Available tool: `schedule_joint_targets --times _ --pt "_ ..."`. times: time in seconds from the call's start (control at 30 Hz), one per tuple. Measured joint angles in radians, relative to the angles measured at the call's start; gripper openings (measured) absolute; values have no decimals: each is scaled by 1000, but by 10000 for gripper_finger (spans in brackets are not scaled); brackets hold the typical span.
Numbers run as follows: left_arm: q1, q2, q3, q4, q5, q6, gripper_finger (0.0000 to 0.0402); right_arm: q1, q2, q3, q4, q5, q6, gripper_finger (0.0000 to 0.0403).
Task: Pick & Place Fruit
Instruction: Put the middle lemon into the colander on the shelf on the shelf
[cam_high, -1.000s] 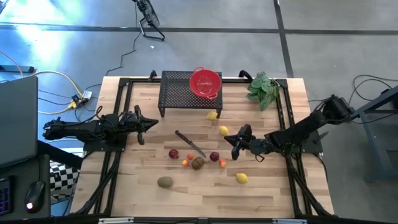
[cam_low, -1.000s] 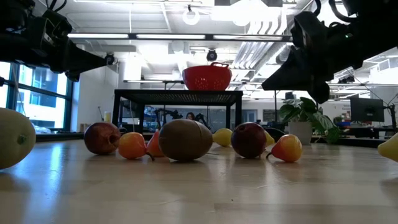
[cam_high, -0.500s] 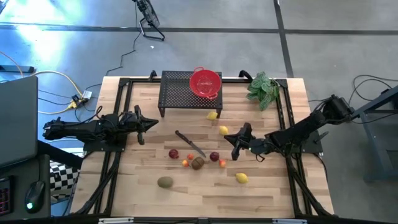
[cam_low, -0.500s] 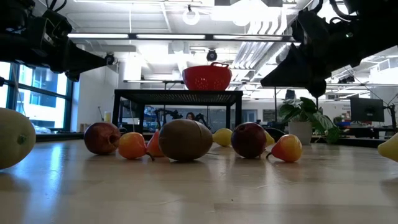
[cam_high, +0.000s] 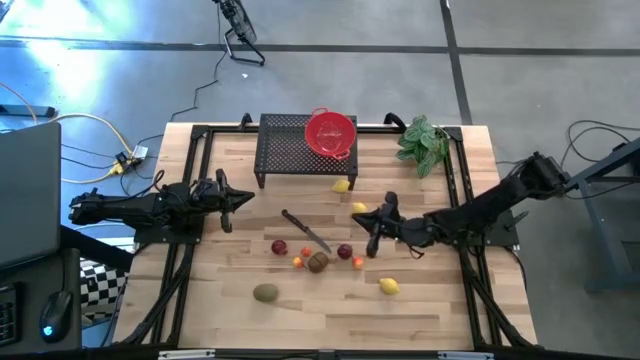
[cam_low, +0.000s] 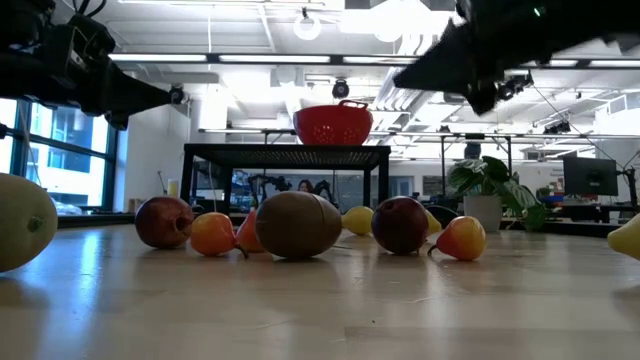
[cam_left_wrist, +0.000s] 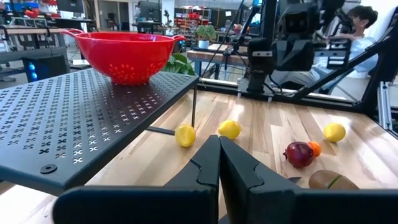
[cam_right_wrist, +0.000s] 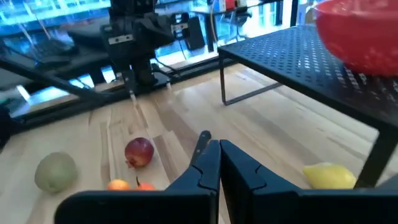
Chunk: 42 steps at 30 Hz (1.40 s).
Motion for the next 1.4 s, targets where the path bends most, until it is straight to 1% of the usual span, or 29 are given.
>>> schedule_joint_targets --times 0.13,0.27,0.37,0.5,0.6,0.7,0.87,1.1,1.17,1.27,1.33,1.4 --pt "0 0 0 1 0 0 0 -3 0 176 -358 -3 32 2" --pt "0 0 0 3 -1 0 0 -33 0 315 -661 -11 163 2" --pt "0 0 0 3 -2 0 0 -65 0 388 -816 -64 252 2" --pt "0 0 0 0 -2 0 0 -106 4 441 -946 -110 329 2" --pt "0 0 0 -3 -2 0 0 -135 4 443 -963 -170 327 2" --pt "0 0 0 -3 -2 0 0 -158 2 443 -963 -245 285 2" --pt "0 0 0 -3 -2 0 0 -181 1 443 -968 -315 234 2" --pt "0 0 0 -16 1 0 0 -183 1 443 -961 -322 89 2" --pt "0 0 0 -17 1 0 0 -185 1 443 -938 -313 105 2" --pt "0 0 0 -17 1 0 0 -200 1 443 -900 -293 179 3" --pt "0 0 0 -18 1 0 0 -207 1 443 -900 -315 184 9" --pt "0 0 0 -18 1 0 0 -210 1 443 -900 -336 184 25"
